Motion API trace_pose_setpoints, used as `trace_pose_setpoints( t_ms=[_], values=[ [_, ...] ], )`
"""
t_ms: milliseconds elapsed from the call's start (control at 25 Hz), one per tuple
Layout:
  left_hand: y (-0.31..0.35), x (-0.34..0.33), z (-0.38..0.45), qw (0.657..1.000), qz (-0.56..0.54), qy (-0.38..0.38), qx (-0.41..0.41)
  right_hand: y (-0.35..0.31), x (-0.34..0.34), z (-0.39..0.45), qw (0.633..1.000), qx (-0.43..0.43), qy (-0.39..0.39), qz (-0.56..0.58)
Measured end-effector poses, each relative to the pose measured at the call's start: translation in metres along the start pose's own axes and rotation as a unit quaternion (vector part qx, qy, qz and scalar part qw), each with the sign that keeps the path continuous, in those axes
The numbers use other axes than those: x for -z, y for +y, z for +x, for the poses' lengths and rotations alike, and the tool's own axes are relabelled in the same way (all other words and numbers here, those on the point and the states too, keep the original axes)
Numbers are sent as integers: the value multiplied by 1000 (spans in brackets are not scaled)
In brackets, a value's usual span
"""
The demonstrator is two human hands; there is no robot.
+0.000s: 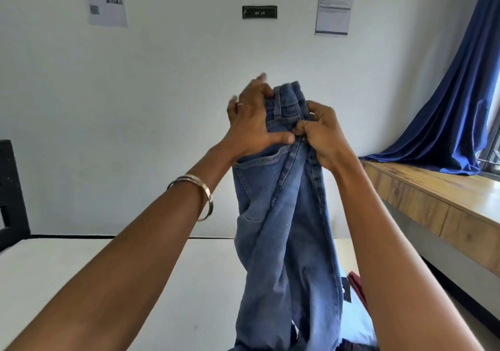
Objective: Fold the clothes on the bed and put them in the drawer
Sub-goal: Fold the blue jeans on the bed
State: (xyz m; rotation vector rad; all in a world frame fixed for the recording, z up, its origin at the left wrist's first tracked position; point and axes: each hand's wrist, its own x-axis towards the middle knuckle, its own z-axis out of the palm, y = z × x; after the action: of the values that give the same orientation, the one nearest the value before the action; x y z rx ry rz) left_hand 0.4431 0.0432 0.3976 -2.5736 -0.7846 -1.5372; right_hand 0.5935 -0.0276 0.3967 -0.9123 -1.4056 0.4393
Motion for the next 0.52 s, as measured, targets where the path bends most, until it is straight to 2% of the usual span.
trace_pose_setpoints(
  t_ms=[120, 200, 280, 320, 360, 440, 480, 520],
  values=[
    [-2, 4, 17, 992, -88, -88, -13, 5, 4, -3, 996, 21, -77, 38],
    [-2, 3, 22, 992, -24, -128, 0, 17, 7, -8, 996, 35, -57, 63],
    [-5, -2, 26, 992, 84, -81, 36, 44, 18, -23, 997, 54, 1, 49],
    [-7, -1, 29, 991, 114, -48, 52, 64, 26, -36, 999, 20, 11, 31],
    [-8, 2, 33, 989, 135, -13, 62, 86, 32, -54, 998, -56, -4, -2],
    [-12, 13, 49, 979, 185, 40, 70, 129, 35, -84, 964, -230, -83, -106],
    [-13, 20, 57, 972, 215, 56, 73, 146, 34, -88, 945, -266, -60, -183],
    [-13, 26, 63, 965, 241, 75, 75, 150, 31, -84, 931, -263, 19, -254]
  ],
)
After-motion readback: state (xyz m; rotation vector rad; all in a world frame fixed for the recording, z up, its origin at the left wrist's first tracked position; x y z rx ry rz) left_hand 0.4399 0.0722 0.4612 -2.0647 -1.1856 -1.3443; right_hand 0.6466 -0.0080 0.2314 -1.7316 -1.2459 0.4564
